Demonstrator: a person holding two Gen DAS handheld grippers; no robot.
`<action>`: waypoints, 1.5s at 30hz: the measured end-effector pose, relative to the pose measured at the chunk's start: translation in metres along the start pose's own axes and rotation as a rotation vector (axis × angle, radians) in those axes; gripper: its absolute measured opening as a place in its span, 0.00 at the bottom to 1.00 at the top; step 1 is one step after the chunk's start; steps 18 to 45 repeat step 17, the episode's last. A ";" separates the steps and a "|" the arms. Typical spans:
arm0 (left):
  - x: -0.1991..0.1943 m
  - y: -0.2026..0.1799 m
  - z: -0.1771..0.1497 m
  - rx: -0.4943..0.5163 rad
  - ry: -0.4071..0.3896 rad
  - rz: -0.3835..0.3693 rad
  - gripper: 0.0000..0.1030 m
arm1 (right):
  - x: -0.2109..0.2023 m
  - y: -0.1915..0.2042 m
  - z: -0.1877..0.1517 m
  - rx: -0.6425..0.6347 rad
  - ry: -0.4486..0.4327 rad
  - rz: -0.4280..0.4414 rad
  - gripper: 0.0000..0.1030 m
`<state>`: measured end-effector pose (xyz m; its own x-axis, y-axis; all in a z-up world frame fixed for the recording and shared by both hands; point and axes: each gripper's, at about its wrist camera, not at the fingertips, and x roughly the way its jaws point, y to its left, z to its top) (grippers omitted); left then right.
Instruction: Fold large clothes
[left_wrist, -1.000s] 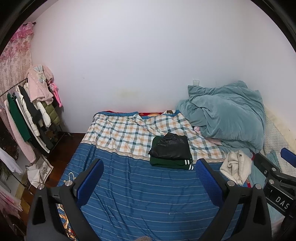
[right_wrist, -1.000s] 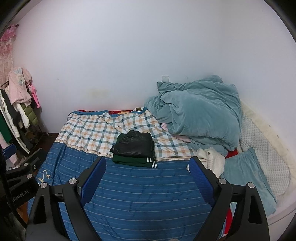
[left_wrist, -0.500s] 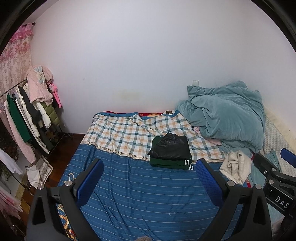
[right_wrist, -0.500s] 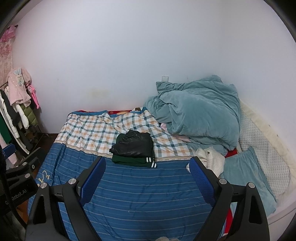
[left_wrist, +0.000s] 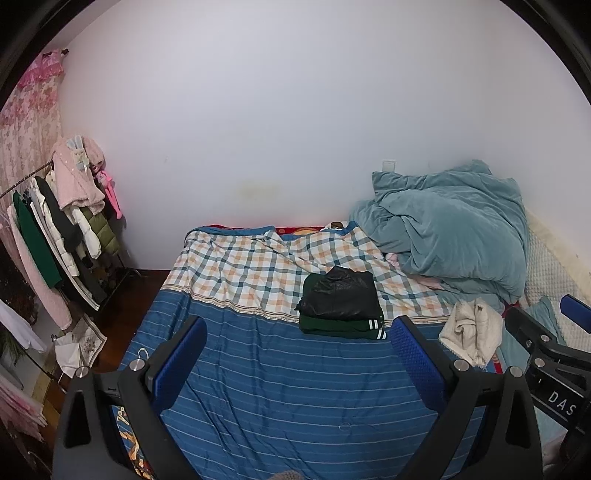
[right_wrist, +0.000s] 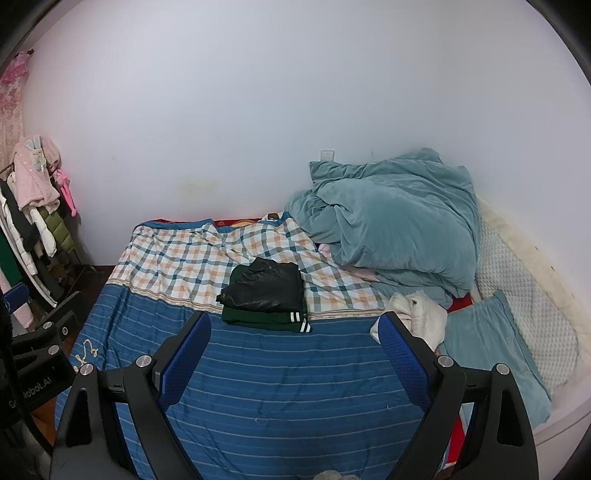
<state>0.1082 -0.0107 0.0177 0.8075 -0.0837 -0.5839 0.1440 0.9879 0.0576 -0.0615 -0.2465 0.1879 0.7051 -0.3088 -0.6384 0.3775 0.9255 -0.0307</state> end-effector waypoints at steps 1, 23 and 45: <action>0.000 0.000 0.000 -0.001 0.000 -0.001 0.99 | 0.000 0.000 0.000 -0.001 -0.001 -0.001 0.91; -0.004 0.003 -0.001 -0.002 -0.006 0.006 0.99 | -0.004 0.001 -0.002 0.004 -0.003 -0.003 0.91; -0.004 0.003 -0.001 -0.002 -0.006 0.006 0.99 | -0.004 0.001 -0.002 0.004 -0.003 -0.003 0.91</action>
